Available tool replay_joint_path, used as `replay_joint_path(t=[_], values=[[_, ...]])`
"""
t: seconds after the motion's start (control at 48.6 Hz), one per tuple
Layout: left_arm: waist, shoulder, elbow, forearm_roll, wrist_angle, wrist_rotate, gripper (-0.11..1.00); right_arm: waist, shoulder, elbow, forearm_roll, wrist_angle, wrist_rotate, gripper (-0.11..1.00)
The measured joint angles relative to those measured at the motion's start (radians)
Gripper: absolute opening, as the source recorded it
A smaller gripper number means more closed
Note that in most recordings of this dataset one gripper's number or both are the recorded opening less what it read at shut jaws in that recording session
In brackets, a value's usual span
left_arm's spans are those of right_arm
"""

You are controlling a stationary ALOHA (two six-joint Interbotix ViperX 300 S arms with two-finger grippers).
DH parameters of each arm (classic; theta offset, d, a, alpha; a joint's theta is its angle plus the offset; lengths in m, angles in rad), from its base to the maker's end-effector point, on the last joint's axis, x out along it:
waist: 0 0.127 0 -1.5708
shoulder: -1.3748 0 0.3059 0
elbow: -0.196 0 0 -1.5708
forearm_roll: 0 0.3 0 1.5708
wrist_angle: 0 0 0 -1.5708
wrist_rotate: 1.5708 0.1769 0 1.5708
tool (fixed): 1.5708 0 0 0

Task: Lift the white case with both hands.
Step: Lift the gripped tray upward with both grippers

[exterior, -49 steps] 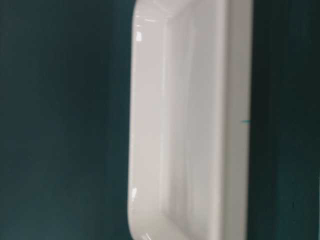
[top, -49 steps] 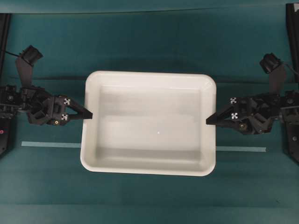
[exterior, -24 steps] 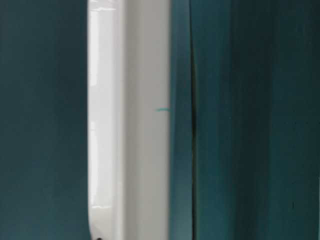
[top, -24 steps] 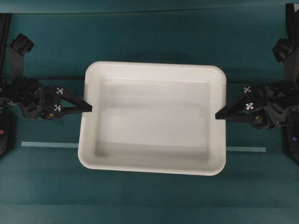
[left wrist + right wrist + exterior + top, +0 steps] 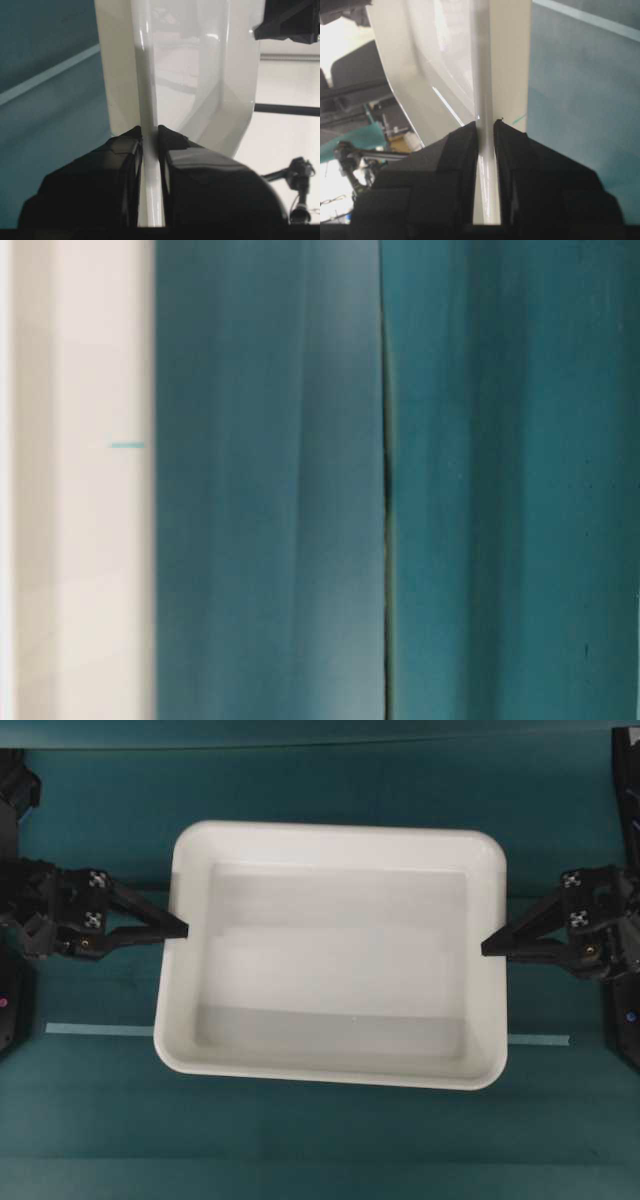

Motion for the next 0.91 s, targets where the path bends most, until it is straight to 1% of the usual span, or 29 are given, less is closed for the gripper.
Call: replay_joint_path(t=[0.247, 0.37, 0.658, 0.761, 0.905], values=[[0.000, -0.008, -0.083, 0.003, 0.046, 0.000, 0.09, -0.002, -0.015, -0.061, -0.002, 0.052, 0.009, 0.11], [0.000, -0.014, -0.132, 0.006, 0.089, 0.000, 0.09, -0.003, -0.031, -0.095, 0.000, 0.055, 0.018, 0.11], [0.000, -0.023, -0.233, 0.005, 0.172, -0.003, 0.09, -0.026, -0.044, -0.210, 0.000, 0.077, 0.026, 0.11], [0.000, -0.023, -0.275, 0.005, 0.184, -0.005, 0.09, -0.029, -0.048, -0.250, -0.002, 0.103, 0.043, 0.11], [-0.002, -0.020, -0.330, 0.005, 0.196, -0.005, 0.09, -0.043, -0.048, -0.290, 0.000, 0.167, 0.046, 0.11]])
